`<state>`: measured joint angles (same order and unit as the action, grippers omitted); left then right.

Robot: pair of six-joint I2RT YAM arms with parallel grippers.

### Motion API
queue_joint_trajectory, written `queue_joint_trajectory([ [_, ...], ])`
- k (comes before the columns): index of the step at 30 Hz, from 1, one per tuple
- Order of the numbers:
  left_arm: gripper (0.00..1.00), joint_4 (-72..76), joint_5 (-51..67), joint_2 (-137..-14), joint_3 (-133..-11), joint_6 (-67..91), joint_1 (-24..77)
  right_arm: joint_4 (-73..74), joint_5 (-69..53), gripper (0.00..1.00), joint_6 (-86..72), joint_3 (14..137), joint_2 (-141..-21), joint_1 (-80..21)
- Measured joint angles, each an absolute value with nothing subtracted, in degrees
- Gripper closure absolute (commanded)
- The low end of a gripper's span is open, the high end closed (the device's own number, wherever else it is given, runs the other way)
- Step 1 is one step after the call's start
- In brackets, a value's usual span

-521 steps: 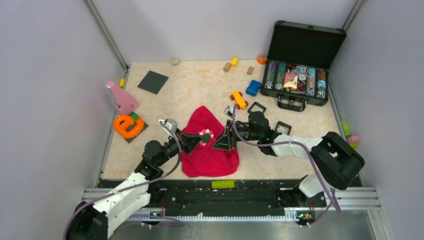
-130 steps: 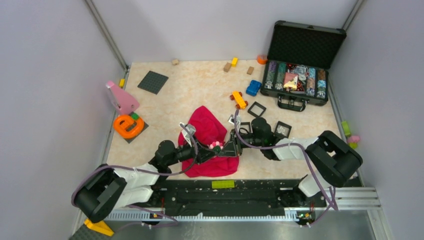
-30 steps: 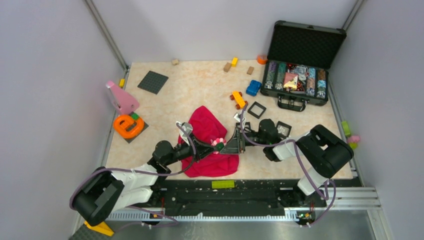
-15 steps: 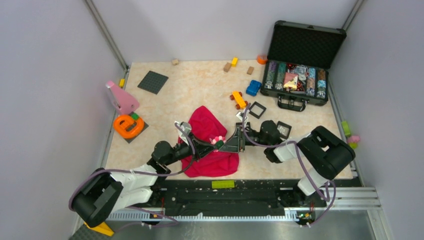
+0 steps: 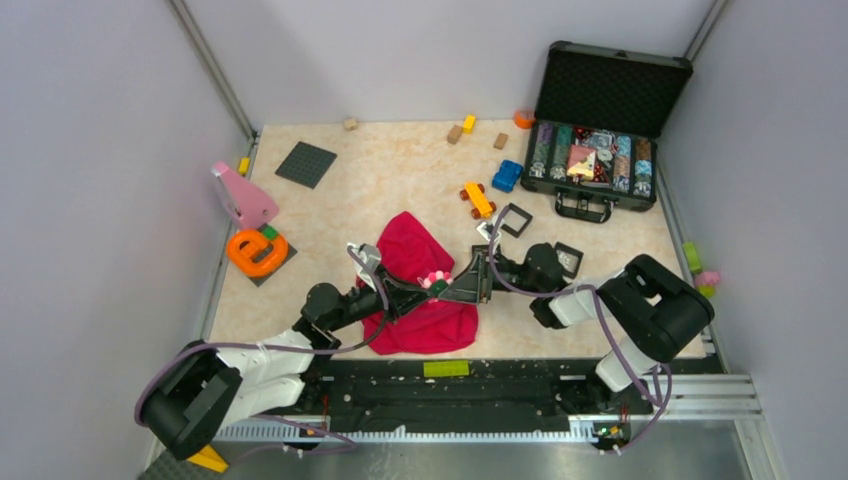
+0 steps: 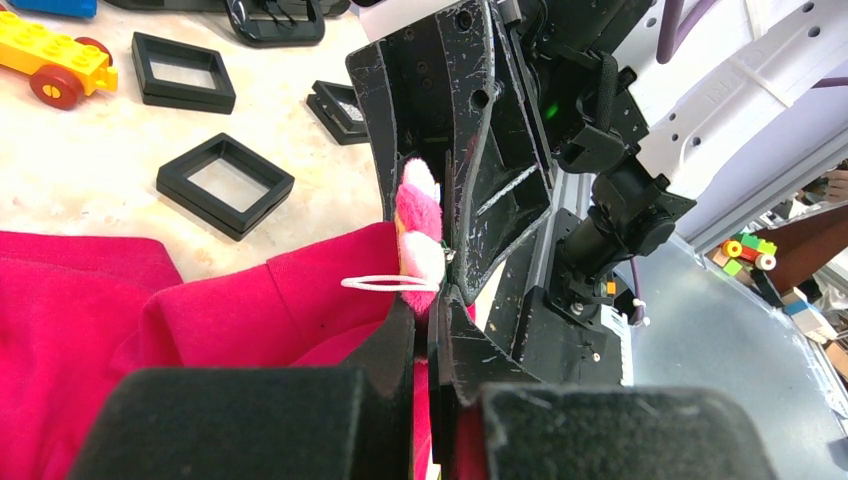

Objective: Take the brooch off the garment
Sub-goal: Remove the brooch from the clothes.

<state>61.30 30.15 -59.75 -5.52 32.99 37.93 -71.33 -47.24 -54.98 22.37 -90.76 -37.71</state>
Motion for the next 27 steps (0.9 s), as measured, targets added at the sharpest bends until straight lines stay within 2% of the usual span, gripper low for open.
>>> queue_joint_trajectory([
  [10,1.0,60.51,29.76,-59.79,-5.72,31.94,38.87,-66.85,-46.81,0.82,-52.58,22.11,-88.2,-37.76],
  [27,1.0,55.75,27.62,-61.67,-6.39,30.39,40.51,-53.17,-43.09,0.81,-45.36,22.68,-84.93,-39.35],
])
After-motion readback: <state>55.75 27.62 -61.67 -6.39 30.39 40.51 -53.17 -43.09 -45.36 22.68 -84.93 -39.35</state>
